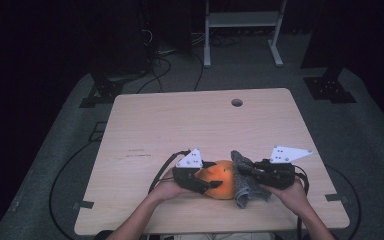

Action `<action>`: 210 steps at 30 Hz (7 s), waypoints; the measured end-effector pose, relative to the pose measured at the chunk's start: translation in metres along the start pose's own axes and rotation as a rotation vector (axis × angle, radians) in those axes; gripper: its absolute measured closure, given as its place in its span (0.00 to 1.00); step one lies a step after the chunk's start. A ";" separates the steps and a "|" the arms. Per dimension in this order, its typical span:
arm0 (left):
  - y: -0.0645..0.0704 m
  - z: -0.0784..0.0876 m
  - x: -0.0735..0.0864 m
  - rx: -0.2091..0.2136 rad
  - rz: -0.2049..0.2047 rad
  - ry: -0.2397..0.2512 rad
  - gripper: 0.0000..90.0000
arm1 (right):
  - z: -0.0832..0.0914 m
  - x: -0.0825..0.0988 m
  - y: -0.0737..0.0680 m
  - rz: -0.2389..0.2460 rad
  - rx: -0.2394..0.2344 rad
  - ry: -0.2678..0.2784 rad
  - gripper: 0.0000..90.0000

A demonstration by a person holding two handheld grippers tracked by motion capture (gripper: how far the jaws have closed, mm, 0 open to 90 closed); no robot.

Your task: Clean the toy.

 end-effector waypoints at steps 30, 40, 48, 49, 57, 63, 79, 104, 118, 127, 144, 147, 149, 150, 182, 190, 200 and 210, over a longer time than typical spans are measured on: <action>0.002 -0.002 -0.001 -0.022 -0.045 0.003 0.40 | -0.020 0.010 -0.003 0.023 -0.023 -0.059 0.87; 0.000 -0.001 0.000 -0.020 -0.026 0.017 0.39 | 0.004 0.022 0.008 -0.013 0.028 -0.057 0.87; -0.006 0.006 0.005 -0.029 -0.003 0.009 0.39 | -0.024 0.007 -0.006 0.006 -0.030 -0.021 0.87; -0.006 0.006 0.005 -0.029 -0.003 0.009 0.39 | -0.024 0.007 -0.006 0.006 -0.030 -0.021 0.87; -0.004 0.006 0.005 -0.018 -0.021 -0.002 0.38 | -0.016 0.023 0.011 -0.080 -0.013 -0.017 0.87; -0.004 0.006 0.006 -0.013 -0.020 -0.003 0.38 | -0.009 0.027 0.017 -0.077 0.021 -0.032 0.87; 0.002 0.018 0.016 0.061 -0.048 -0.039 0.38 | -0.017 0.028 0.018 -0.048 0.028 -0.057 0.87; -0.002 0.024 0.017 0.065 0.008 -0.039 0.39 | 0.006 0.046 0.029 -0.125 0.041 -0.071 0.87; -0.001 0.018 0.011 0.104 0.065 0.015 0.20 | -0.024 0.017 -0.009 -0.028 -0.056 -0.018 0.87; -0.004 0.012 0.016 0.046 -0.038 0.001 0.36 | -0.019 0.019 -0.002 -0.033 -0.039 -0.002 0.87; -0.009 0.020 -0.022 -0.026 0.009 0.065 0.50 | -0.009 -0.015 -0.008 -0.039 -0.019 0.119 0.87; -0.005 0.017 -0.024 -0.019 0.017 0.070 0.50 | -0.021 -0.021 -0.017 -0.007 -0.026 0.114 0.87; -0.006 0.018 -0.025 -0.024 0.021 0.075 0.50 | -0.021 -0.019 -0.015 -0.015 -0.020 0.113 0.87; -0.006 0.018 -0.025 -0.024 0.021 0.075 0.50 | -0.021 -0.018 -0.013 -0.020 -0.016 0.110 0.87; -0.018 0.022 -0.019 -0.079 0.094 0.096 0.45 | 0.005 -0.009 0.013 -0.069 0.079 0.118 0.87; -0.006 0.018 -0.026 -0.036 0.078 0.104 0.48 | -0.010 -0.023 -0.007 -0.009 0.026 0.133 0.87; -0.018 0.025 -0.018 -0.071 0.091 0.067 0.47 | -0.007 -0.010 0.007 -0.048 0.057 0.108 0.87; -0.018 0.018 -0.009 -0.043 0.145 0.043 0.09 | -0.014 0.005 0.011 -0.059 0.072 0.074 0.87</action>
Point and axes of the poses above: each handheld gripper's, and its own axes: z roughly backward along the jaws, x roughly out of its underside, y roughly to its right, the point moved 9 cm from there along -z, roughly forward along the jaws, and after that the axes turned 13 degrees about y, right-handed, at the moved point
